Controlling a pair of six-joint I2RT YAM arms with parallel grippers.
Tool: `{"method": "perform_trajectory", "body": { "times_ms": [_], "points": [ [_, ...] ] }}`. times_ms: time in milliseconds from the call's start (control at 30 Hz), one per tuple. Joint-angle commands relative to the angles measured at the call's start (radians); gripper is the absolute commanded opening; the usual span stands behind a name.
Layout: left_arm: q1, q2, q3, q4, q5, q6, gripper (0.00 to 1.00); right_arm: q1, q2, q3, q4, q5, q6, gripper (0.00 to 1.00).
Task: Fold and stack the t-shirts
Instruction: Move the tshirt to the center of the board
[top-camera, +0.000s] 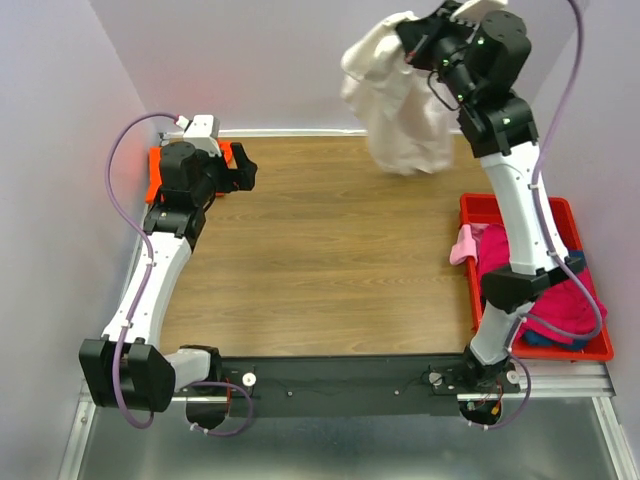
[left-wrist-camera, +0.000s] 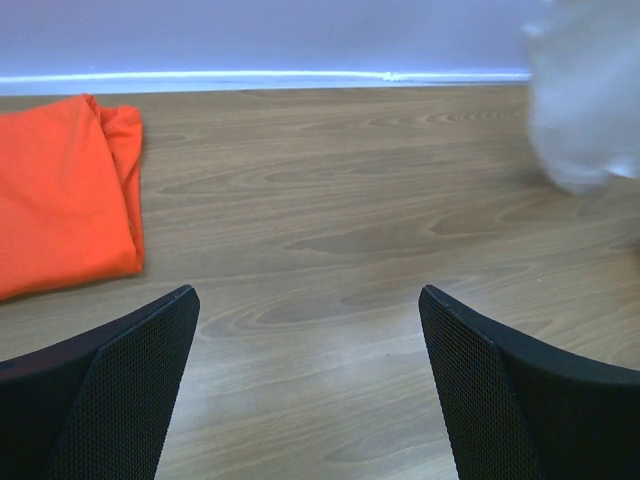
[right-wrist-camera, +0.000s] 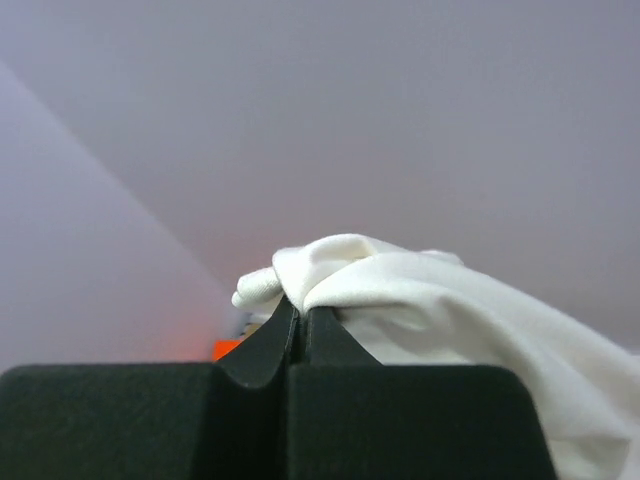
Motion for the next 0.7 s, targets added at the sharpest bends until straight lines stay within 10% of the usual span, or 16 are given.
{"method": "perform_trajectory", "body": {
  "times_ms": [0,233,467,667],
  "points": [
    [0.005,-0.041,0.042,-0.004,-0.019,-0.015,0.98,0.094,0.007,0.115,0.126,-0.096,-0.036,0.00],
    [0.006,-0.079,0.020,-0.015,-0.073,-0.036,0.98,0.115,-0.158,-0.213,0.177,0.015,0.072,0.03],
    [0.006,-0.081,-0.026,-0.076,-0.156,-0.073,0.98,0.114,-0.368,-1.001,0.159,0.429,0.111,0.90],
    [0.008,-0.006,-0.027,-0.165,-0.183,-0.062,0.98,0.112,-0.285,-1.190,0.119,0.170,0.033,0.94]
  ]
}}
